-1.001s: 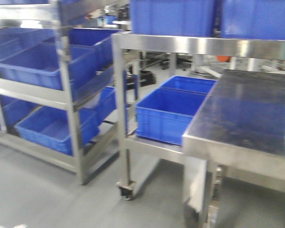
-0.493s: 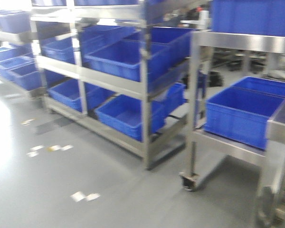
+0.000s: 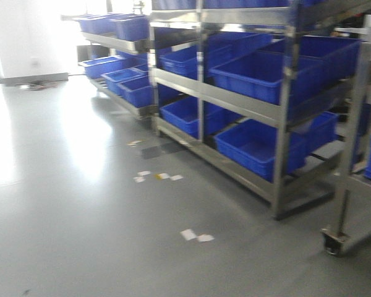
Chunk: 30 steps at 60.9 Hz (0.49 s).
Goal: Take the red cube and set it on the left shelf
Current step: 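Drive the base across the floor toward the rack of blue bins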
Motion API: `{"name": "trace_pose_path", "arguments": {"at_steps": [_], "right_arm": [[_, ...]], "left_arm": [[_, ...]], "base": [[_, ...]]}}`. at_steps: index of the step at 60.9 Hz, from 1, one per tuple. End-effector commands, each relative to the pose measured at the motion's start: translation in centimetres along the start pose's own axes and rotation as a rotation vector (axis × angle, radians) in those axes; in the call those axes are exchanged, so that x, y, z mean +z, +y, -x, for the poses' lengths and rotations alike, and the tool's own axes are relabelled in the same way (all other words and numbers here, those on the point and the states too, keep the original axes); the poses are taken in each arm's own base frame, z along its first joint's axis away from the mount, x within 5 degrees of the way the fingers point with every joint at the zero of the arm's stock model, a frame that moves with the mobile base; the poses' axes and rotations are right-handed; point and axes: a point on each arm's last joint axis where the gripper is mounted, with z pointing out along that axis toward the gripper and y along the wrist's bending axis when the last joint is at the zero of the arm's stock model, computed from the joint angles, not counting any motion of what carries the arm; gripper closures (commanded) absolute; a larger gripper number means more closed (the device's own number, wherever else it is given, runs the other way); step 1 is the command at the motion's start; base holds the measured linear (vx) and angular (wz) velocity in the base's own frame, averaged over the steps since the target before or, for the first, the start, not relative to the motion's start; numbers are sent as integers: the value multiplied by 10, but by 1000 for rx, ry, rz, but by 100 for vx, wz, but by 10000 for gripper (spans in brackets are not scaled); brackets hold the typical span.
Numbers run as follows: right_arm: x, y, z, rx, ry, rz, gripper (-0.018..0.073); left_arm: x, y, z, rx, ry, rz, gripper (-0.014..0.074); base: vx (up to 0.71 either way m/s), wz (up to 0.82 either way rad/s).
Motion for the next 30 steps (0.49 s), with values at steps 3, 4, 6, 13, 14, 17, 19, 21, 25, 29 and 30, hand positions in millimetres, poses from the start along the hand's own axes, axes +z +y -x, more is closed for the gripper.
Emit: {"name": "trace_pose_path", "arguments": {"at_steps": [3, 4, 6, 13, 14, 17, 19, 21, 25, 29, 30], "right_arm": [[-2, 1, 17, -20, -115, 3, 502], [-2, 1, 17, -20, -115, 3, 502], [-2, 1, 17, -20, -115, 3, 502], [-2, 1, 17, -20, -115, 3, 502], [-2, 1, 17, -20, -115, 3, 502], [-2, 1, 17, -20, -115, 3, 502], [-2, 1, 17, -20, -115, 3, 502], [-2, 1, 17, -20, -115, 3, 502], [-2, 1, 17, -20, -115, 3, 502], [-2, 1, 17, -20, -115, 3, 502], [-2, 1, 17, -20, -115, 3, 502]], "left_arm": [[1, 0, 0, -5, -60, 4, 491], [1, 0, 0, -5, -60, 4, 491], [1, 0, 0, -5, -60, 4, 491], [1, 0, 0, -5, -60, 4, 491], [1, 0, 0, -5, -60, 4, 491], [1, 0, 0, -5, -60, 4, 491], [1, 0, 0, -5, -60, 4, 491], [1, 0, 0, -5, -60, 4, 491], [1, 0, 0, -5, -60, 4, 491], [1, 0, 0, -5, -60, 4, 491], [1, 0, 0, -5, -60, 4, 491]], "base": [[-20, 54], [-16, 76], [-21, 51], [-19, 62], [-19, 65], [-19, 63], [-18, 73], [-20, 59], [-19, 61], [-21, 45], [-18, 74]]}}
